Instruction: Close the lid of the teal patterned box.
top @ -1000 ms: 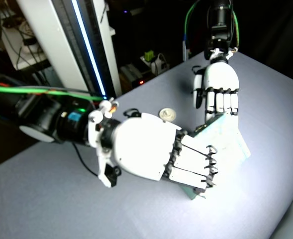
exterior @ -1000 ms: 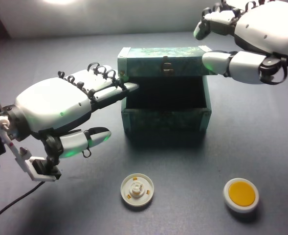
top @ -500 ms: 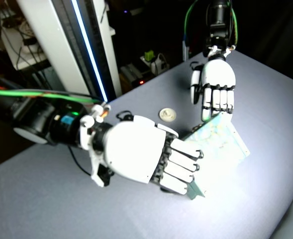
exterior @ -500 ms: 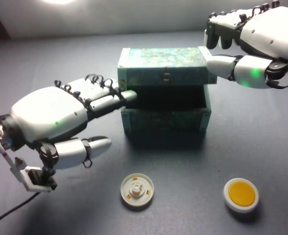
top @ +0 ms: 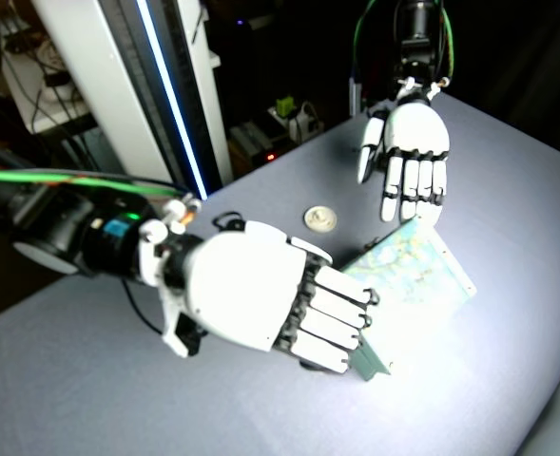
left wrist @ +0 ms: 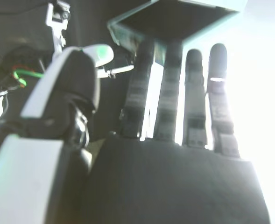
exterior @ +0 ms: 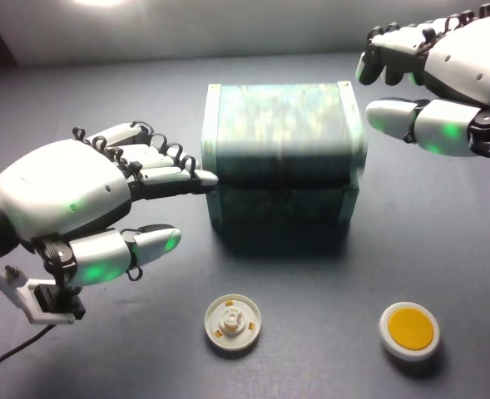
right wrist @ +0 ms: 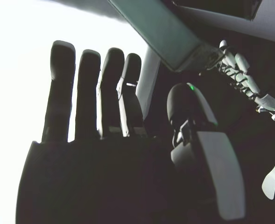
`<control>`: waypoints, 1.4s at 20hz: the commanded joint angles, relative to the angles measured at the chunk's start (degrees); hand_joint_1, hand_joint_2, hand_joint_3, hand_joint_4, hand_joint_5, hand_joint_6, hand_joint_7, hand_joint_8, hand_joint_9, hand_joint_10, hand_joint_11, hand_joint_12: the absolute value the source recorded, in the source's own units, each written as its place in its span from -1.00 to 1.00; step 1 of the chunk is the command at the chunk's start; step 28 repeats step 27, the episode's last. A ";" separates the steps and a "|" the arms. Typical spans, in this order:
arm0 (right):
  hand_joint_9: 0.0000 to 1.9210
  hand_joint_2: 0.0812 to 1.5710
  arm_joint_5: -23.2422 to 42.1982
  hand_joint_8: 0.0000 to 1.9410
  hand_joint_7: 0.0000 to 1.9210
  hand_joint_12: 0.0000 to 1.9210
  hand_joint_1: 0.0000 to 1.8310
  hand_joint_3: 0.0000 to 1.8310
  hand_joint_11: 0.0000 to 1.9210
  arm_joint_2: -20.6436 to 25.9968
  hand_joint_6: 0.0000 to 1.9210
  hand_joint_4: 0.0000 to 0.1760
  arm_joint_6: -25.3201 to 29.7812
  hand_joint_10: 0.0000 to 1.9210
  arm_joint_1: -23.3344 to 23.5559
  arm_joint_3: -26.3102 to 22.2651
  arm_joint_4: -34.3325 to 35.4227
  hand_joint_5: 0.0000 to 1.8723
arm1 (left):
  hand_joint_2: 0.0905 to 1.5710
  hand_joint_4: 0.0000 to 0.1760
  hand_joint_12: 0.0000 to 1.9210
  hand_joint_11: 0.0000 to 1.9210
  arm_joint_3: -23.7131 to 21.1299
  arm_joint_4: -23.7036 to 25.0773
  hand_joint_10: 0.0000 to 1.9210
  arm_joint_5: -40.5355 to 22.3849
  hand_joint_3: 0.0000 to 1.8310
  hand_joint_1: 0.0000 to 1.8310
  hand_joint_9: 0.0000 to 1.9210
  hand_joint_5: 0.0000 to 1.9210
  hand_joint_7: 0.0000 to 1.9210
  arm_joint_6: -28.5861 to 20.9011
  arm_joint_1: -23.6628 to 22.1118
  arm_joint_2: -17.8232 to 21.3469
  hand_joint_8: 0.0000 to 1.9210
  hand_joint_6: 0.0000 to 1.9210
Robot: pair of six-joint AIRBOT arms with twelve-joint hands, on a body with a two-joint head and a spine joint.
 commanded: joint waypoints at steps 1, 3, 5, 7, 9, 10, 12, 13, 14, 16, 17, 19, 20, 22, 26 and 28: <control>-0.50 0.86 7.51 0.14 -0.56 1.00 -0.98 -1.00 -0.53 0.80 -0.05 -1.00 0.17 0.63 0.12 -0.38 -0.22 -0.73 | 0.94 -0.89 0.66 -0.85 -0.25 -1.25 -0.74 -8.16 -1.00 -0.63 -0.41 -0.48 -0.39 -0.26 0.10 0.53 -0.93 -0.90; -0.94 0.84 9.24 -0.49 -0.75 0.71 -1.00 -1.00 -0.98 2.07 -0.54 -1.00 0.17 0.01 -0.36 -1.48 -0.23 -0.79 | 0.93 -0.93 0.67 -0.99 -0.86 -1.98 -0.79 -10.13 -1.00 -0.65 -0.53 -0.54 -0.49 0.61 0.43 1.22 -0.99 -0.95; -0.91 0.82 11.29 -0.60 -0.65 0.82 -0.98 -1.00 -1.00 3.45 -0.46 -1.00 0.17 0.13 -0.94 -2.63 -0.36 -0.74 | 0.94 -1.00 0.63 -0.99 -1.53 -2.75 -0.78 -12.07 -1.00 -0.60 -0.53 -0.51 -0.45 1.81 0.81 2.08 -0.98 -0.95; -0.71 0.88 14.54 -0.09 -0.57 0.99 -0.88 -0.99 -0.84 5.53 0.07 -1.00 0.17 0.43 -2.19 -4.41 -0.43 -0.78 | 0.91 -1.00 0.50 -1.00 -2.12 -4.01 -0.81 -14.29 -1.00 -0.58 -0.55 -0.51 -0.45 3.33 1.13 2.91 -0.99 -0.97; -0.78 0.87 18.55 -0.16 -0.67 0.98 -0.86 -1.00 -0.97 7.74 -0.01 -1.00 0.17 0.30 -4.03 -6.39 -0.43 -0.89 | 0.87 -1.00 0.22 -1.00 -2.34 -5.53 -0.90 -16.44 -1.00 -0.62 -0.72 -0.70 -0.66 4.44 1.30 3.50 -1.00 -0.99; -0.78 0.88 20.24 -0.16 -0.70 1.00 -0.82 -1.00 -0.99 8.62 -0.01 -1.00 0.17 0.32 -4.93 -7.21 -0.43 -0.91 | 0.88 -1.00 0.00 -1.00 -2.35 -6.02 -0.95 -17.15 -1.00 -0.69 -0.80 -0.77 -0.75 4.70 1.33 3.65 -1.00 -0.99; -0.83 0.82 22.96 -0.35 -0.72 0.85 -0.91 -1.00 -1.00 9.91 -0.13 -1.00 0.19 0.13 -6.32 -8.47 -0.43 -0.92 | 0.87 -0.89 -0.59 -1.00 -2.43 -6.62 -1.00 -17.94 -1.00 -0.68 -0.98 -0.94 -0.97 5.16 1.43 3.90 -1.00 -1.00; -0.91 0.82 24.89 -0.48 -0.73 0.79 -0.92 -1.00 -1.00 10.94 -0.24 -1.00 0.19 0.07 -7.34 -9.45 -0.43 -0.91 | 0.84 -0.23 -0.73 -1.00 -2.59 -7.26 -1.00 -18.66 -1.00 -0.67 -1.00 -0.99 -0.99 5.66 1.59 4.15 -1.00 -1.00; -0.93 0.84 26.63 -0.61 -0.75 0.88 -0.96 -1.00 -1.00 11.77 -0.34 -1.00 0.19 0.03 -8.21 -10.24 -0.43 -0.98 | 0.81 -0.04 -0.84 -1.00 -2.80 -8.00 -1.00 -19.50 -1.00 -0.71 -1.00 -1.00 -1.00 6.15 1.86 4.47 -1.00 -1.00; -1.00 0.83 30.23 -0.77 -0.92 0.85 -0.98 -1.00 -1.00 13.71 -0.75 -1.00 0.20 -0.31 -10.29 -11.97 -0.44 -1.00 | 0.77 0.29 -0.99 -1.00 -3.25 -9.78 -1.00 -21.58 -1.00 -0.80 -1.00 -1.00 -1.00 7.06 2.91 5.04 -1.00 -1.00; -1.00 0.78 32.10 -0.86 -0.96 0.85 -0.99 -1.00 -1.00 14.55 -0.94 -1.00 0.25 -0.48 -11.40 -12.76 -0.43 -1.00 | 0.74 0.57 -1.00 -1.00 -3.47 -10.56 -1.00 -22.50 -1.00 -0.85 -1.00 -1.00 -1.00 7.39 3.51 5.29 -1.00 -1.00; -1.00 0.73 36.30 -0.99 -1.00 0.83 -0.97 -1.00 -1.00 16.36 -1.00 -1.00 0.30 -0.85 -13.89 -14.41 0.00 -1.00 | 0.71 0.96 -1.00 -1.00 -4.12 -12.13 -1.00 -24.41 -1.00 -0.86 -1.00 -1.00 -1.00 8.36 4.53 5.91 -1.00 -1.00; -1.00 0.72 38.92 -1.00 -1.00 0.73 -0.94 -1.00 -1.00 17.31 -1.00 -1.00 0.30 -0.97 -15.39 -15.35 0.24 -1.00 | 0.72 0.94 -1.00 -1.00 -4.40 -12.79 -1.00 -25.57 -1.00 -0.86 -1.00 -1.00 -1.00 8.79 5.02 6.17 -1.00 -1.00; -1.00 0.74 42.68 -1.00 -1.00 0.57 -0.95 -1.00 -1.00 18.80 -1.00 -1.00 0.30 -1.00 -17.49 -16.76 0.38 -1.00 | 0.67 0.97 -1.00 -1.00 -4.83 -13.82 -1.00 -27.68 -1.00 -0.96 -1.00 -1.00 -1.00 9.28 5.92 6.54 -1.00 -1.00; -1.00 0.74 51.23 -1.00 -1.00 0.06 -0.99 -1.00 -1.00 20.83 -1.00 -1.00 0.30 -1.00 -21.17 -19.09 0.39 -1.00 | 0.70 0.59 -1.00 -1.00 -6.16 -16.43 -1.00 -33.32 -0.99 -0.98 -1.00 -1.00 -1.00 10.80 8.70 7.66 -1.00 -1.00; -1.00 0.72 52.60 -1.00 -1.00 -0.01 -0.98 -1.00 -1.00 21.08 -1.00 -1.00 0.30 -1.00 -21.72 -19.38 0.39 -1.00 | 0.67 0.80 -1.00 -1.00 -6.55 -16.93 -1.00 -34.67 -1.00 -1.00 -1.00 -1.00 -1.00 11.25 9.27 8.01 -1.00 -1.00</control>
